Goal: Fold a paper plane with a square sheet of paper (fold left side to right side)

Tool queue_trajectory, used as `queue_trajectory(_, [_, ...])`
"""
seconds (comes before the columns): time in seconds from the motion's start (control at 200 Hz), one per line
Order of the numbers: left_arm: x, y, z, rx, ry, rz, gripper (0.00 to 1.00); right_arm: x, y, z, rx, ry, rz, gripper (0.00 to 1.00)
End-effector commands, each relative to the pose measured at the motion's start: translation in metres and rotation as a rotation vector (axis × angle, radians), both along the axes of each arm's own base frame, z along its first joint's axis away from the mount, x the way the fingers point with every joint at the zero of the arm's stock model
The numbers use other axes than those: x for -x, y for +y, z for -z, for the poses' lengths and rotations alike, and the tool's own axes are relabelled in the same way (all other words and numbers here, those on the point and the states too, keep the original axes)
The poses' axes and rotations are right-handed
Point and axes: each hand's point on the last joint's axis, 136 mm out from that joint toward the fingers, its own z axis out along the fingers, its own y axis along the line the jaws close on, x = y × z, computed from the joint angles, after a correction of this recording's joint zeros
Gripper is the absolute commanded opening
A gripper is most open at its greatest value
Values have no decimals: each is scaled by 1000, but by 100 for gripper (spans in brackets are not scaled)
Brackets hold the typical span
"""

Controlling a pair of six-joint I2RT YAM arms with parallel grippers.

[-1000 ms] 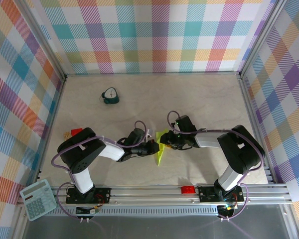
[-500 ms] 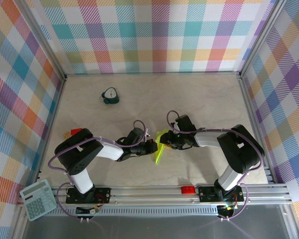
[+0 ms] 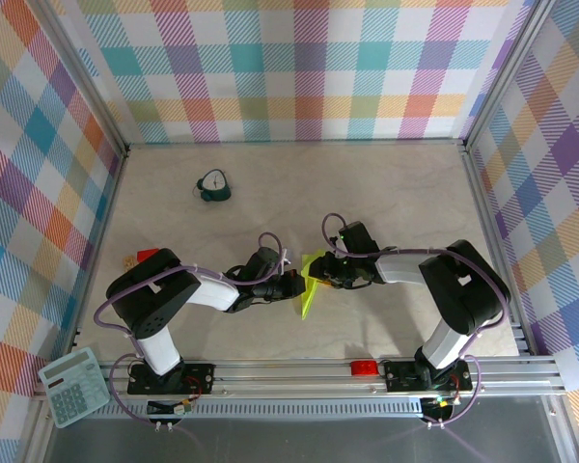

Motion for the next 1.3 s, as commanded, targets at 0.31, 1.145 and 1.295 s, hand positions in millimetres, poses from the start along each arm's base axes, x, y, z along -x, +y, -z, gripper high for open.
queue_trajectory(0.31, [11, 3, 20, -102, 4, 32, 0, 15, -8, 20, 60, 46, -16, 35])
queue_trajectory(1.145, [24, 14, 59, -222, 88, 9, 0, 9, -10, 5, 27, -18, 17, 34])
queue_trajectory(1.295, [26, 10, 57, -216, 79, 28, 0, 8, -8, 3, 19, -25, 15, 33])
